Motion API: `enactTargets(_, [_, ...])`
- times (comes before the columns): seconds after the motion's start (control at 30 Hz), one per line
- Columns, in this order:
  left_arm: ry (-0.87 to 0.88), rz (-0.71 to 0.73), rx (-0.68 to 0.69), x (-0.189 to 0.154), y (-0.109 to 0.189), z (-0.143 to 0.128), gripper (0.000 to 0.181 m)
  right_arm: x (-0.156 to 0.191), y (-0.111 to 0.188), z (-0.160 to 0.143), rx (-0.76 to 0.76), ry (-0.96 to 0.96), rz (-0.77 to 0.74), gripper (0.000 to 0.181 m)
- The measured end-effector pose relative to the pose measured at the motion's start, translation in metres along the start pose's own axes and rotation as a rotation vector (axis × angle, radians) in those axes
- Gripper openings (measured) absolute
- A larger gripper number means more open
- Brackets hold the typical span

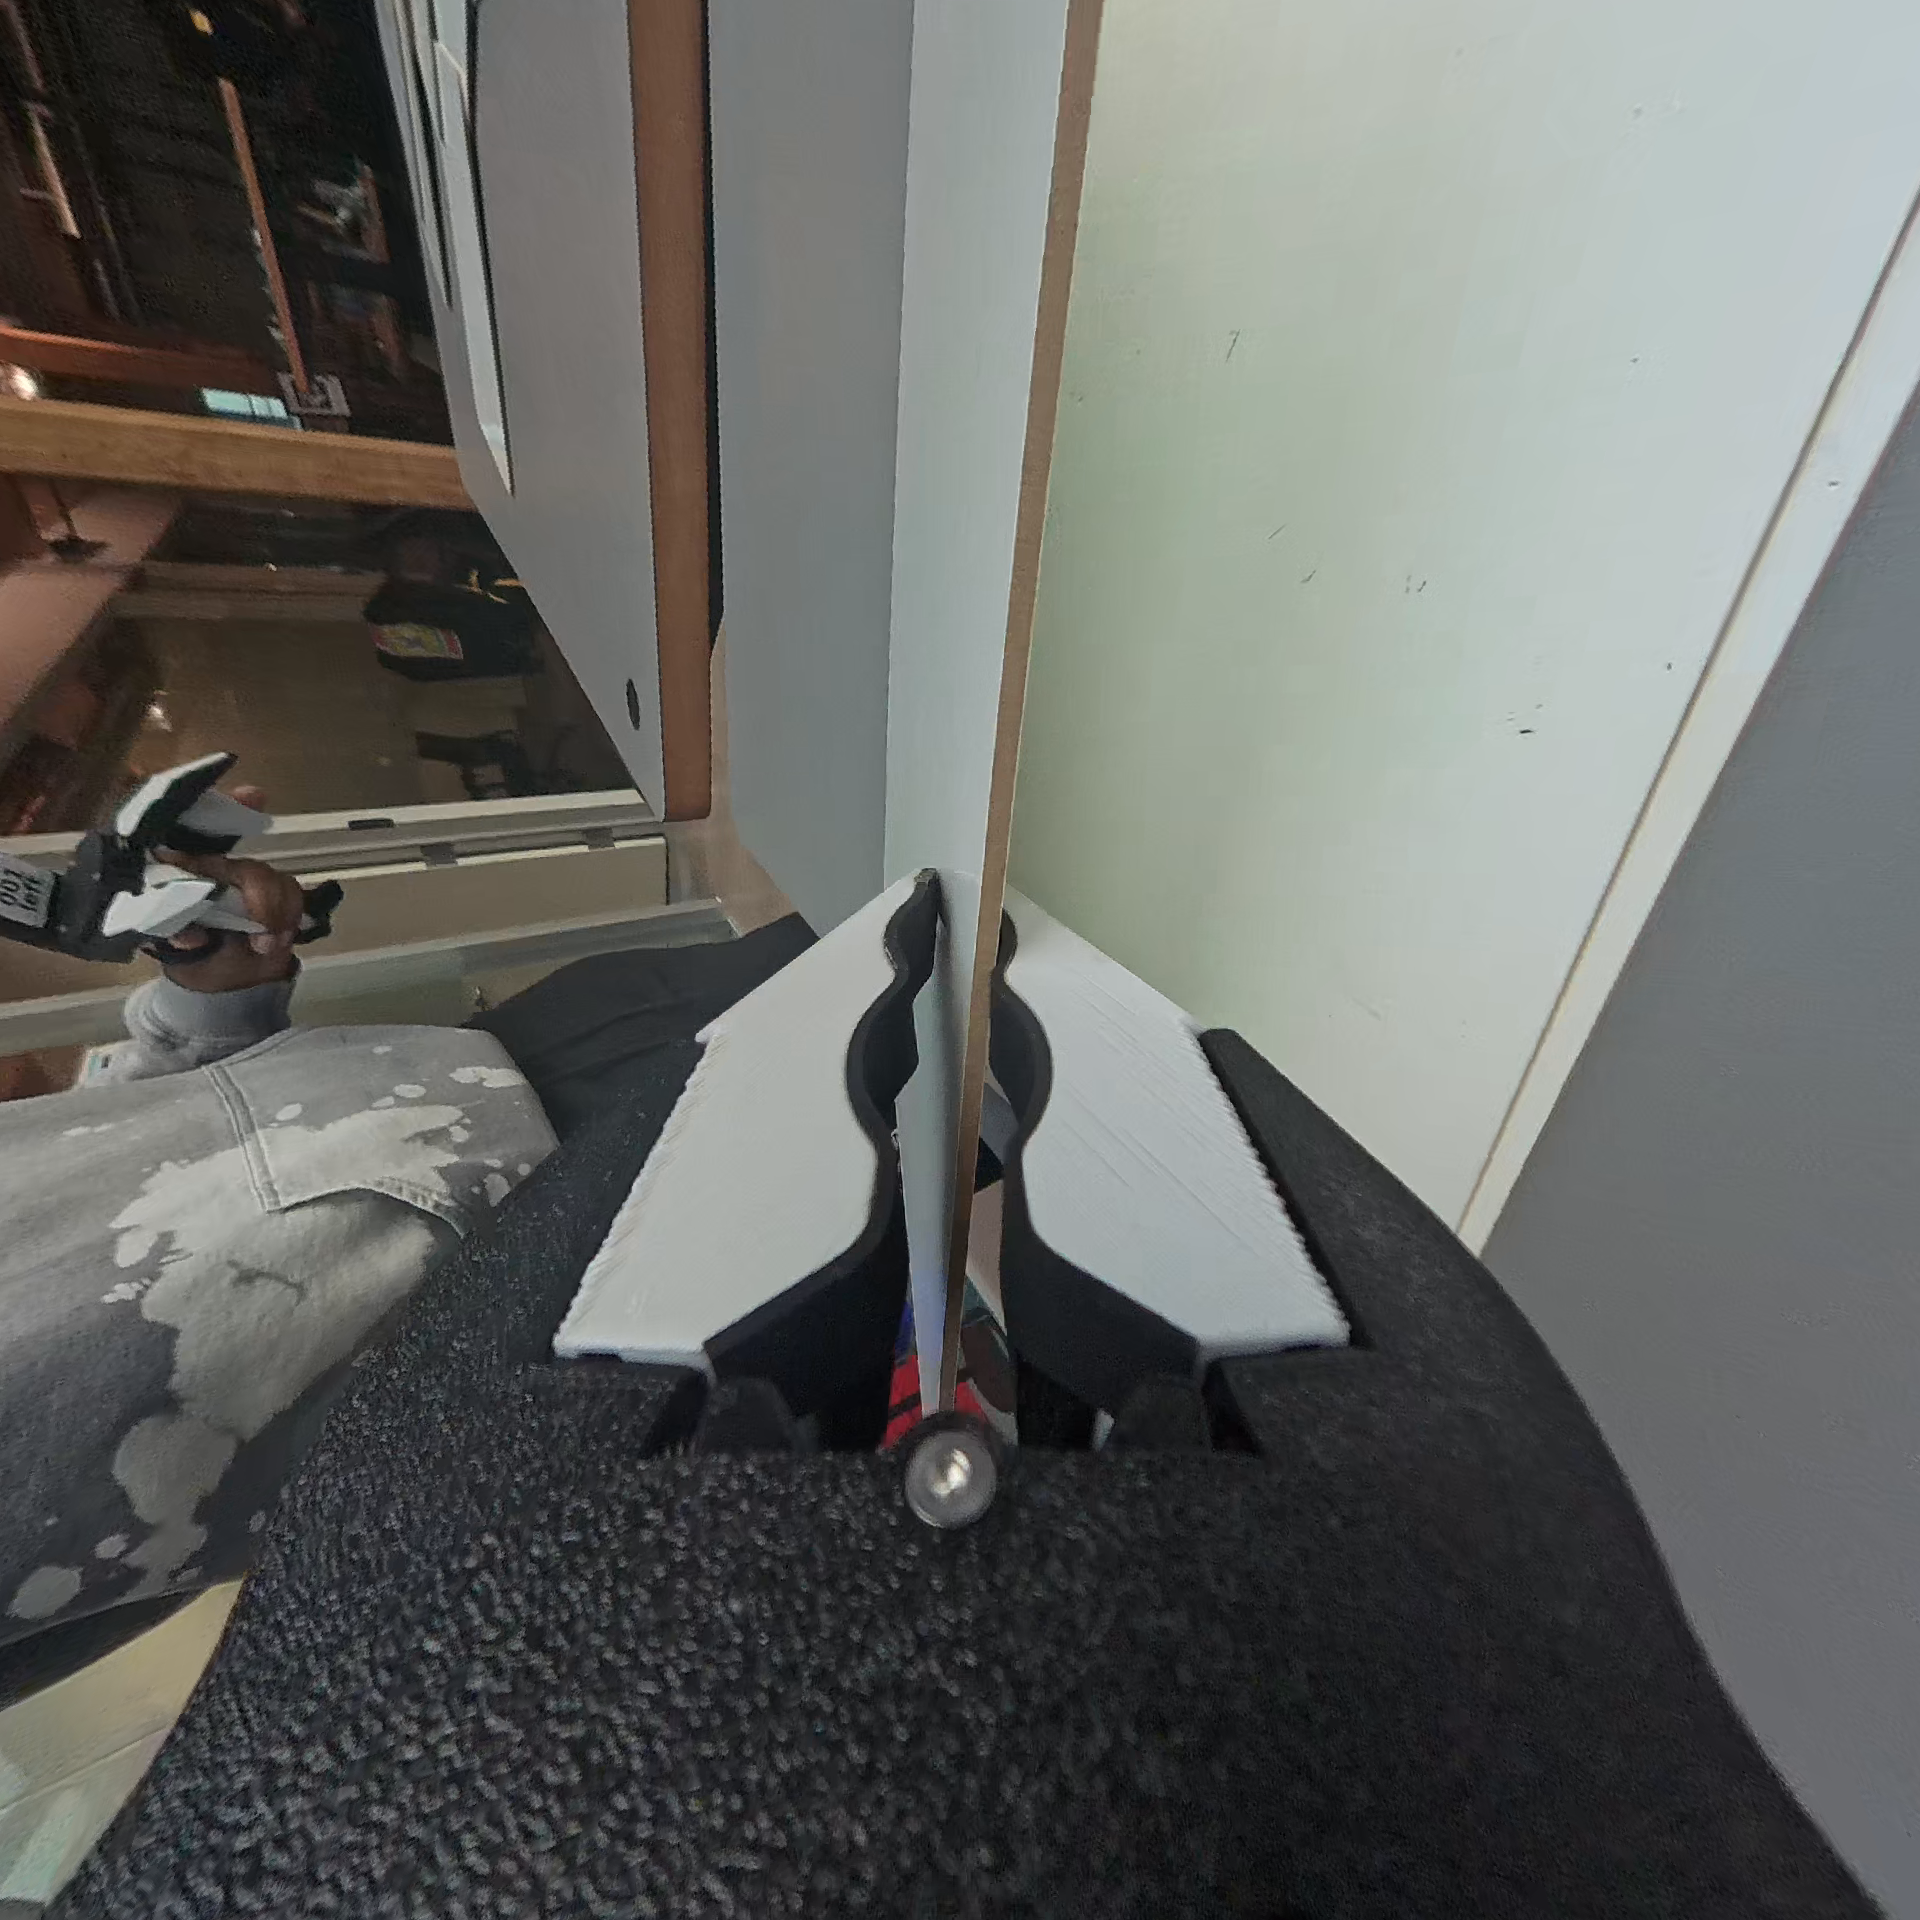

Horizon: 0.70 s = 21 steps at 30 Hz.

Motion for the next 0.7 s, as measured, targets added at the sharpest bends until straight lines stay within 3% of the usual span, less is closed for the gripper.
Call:
enactTargets(0.17, [0.011,-0.004,0.018,0.002,-0.001,-0.005,0.075,-0.026,-0.004,-0.001,-0.015,-0.045,-0.077,0.016])
enactTargets(0.27, [0.01,-0.009,0.02,0.005,-0.002,-0.005,0.075,-0.049,-0.003,-0.002,0.0,-0.038,-0.232,0.026])
enactTargets(0.37, [0.003,-0.011,0.012,0.006,-0.002,-0.002,0.075,-0.063,0.014,0.014,-0.095,0.013,-0.388,0.048])
enactTargets(0.53, [0.003,-0.023,-0.016,0.007,-0.005,0.002,0.076,-0.041,0.039,0.031,-0.3,0.19,-0.547,0.064])
enactTargets(0.7, [0.014,-0.055,-0.058,0.004,-0.019,0.01,0.075,0.001,0.033,0.001,-0.454,0.383,-0.648,0.079])
Point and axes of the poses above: each gripper's, where its closed fingertips meet, y back along the fingers, z out of its top, x = y × z across the jaws, the point moved 1 cm from there along y, back along the fingers, and after that the axes turned 9 degrees about -y, right-handed, at the moved point
